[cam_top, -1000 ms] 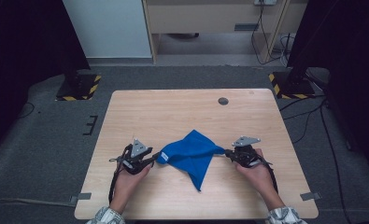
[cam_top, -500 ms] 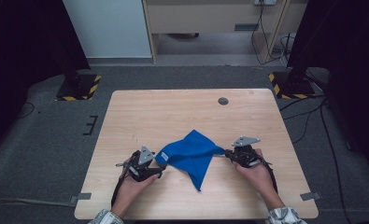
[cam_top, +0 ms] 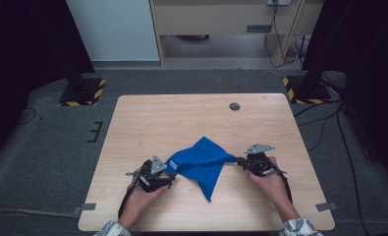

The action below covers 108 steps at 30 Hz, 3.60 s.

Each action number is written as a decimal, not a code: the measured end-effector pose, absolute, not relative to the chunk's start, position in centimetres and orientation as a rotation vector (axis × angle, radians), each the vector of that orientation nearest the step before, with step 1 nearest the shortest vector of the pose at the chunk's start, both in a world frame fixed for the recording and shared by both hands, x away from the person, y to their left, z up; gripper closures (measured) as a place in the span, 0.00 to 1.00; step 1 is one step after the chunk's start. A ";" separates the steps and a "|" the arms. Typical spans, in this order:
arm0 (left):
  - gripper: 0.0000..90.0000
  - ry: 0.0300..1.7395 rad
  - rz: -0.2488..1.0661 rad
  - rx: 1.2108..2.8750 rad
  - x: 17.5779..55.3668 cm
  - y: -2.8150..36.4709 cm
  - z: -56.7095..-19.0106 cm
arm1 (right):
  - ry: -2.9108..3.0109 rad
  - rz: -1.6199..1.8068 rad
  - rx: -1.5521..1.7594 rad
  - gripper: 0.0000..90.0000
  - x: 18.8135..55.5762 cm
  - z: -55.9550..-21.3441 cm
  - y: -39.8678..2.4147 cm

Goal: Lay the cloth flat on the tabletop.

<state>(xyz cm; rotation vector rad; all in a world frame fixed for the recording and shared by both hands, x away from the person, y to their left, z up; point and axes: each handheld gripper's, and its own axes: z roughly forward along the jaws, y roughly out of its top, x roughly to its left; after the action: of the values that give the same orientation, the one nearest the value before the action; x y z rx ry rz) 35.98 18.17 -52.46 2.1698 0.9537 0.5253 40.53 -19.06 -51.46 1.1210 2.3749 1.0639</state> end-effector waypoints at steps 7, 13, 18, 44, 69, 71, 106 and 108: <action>0.61 0.949 0.497 2.184 36.3 18.2 -52.9 | 2.376 1.063 1.122 0.96 40.5 -51.5 -19.1; 0.77 0.929 0.468 2.191 36.4 18.1 -52.8 | 2.381 1.057 1.117 0.96 40.6 -51.5 -19.0; 0.90 0.928 0.436 2.193 36.7 18.1 -52.8 | 2.384 1.053 1.117 0.96 40.6 -51.6 -19.0; 1.00 1.018 0.561 1.994 37.1 20.9 -50.5 | 2.364 1.070 1.111 0.97 40.6 -51.3 -19.1; 1.00 1.069 0.595 1.881 37.4 22.3 -49.2 | 2.329 1.152 1.056 0.99 40.3 -50.1 -19.3; 1.00 1.060 0.598 1.862 37.3 22.1 -48.6 | 2.317 1.170 1.047 0.99 40.2 -49.6 -19.4; 1.00 1.049 0.627 1.802 41.4 19.5 -42.4 | 2.150 1.284 1.035 0.99 40.8 -43.2 -22.4; 1.00 1.049 0.629 1.802 41.6 19.3 -42.2 | 2.146 1.282 1.037 0.99 41.0 -43.1 -22.5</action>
<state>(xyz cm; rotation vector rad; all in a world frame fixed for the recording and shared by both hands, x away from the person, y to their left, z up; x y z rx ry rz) 41.61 19.30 -42.19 1.8022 1.0493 0.6291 40.99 -22.46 -43.15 1.0375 2.1461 1.2816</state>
